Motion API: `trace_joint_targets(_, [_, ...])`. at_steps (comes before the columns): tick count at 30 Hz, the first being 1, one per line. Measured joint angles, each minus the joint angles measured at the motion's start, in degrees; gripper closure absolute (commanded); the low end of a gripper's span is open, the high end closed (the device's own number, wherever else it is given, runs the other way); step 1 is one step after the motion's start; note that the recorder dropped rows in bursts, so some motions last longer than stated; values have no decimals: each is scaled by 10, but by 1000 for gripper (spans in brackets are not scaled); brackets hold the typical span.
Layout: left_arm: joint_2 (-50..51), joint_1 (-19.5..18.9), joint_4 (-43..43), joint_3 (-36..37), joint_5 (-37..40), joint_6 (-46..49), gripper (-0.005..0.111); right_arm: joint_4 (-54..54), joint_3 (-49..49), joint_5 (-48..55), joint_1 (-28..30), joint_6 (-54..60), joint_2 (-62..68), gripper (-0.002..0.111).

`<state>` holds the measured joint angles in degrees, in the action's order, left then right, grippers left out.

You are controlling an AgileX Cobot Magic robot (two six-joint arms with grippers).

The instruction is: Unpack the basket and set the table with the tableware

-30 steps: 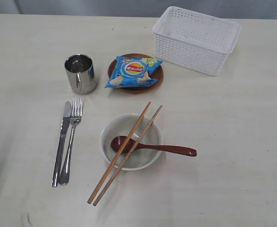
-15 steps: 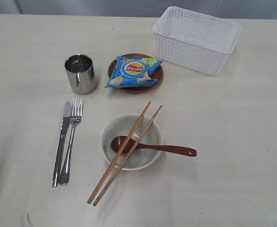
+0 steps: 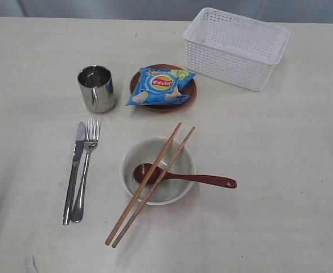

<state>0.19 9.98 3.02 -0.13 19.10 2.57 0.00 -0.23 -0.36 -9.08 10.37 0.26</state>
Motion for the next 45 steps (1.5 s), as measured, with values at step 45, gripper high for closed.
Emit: trace_joint_targets(45, [0, 0, 0, 0, 0, 0, 107, 0, 1, 176, 0, -85, 0, 109])
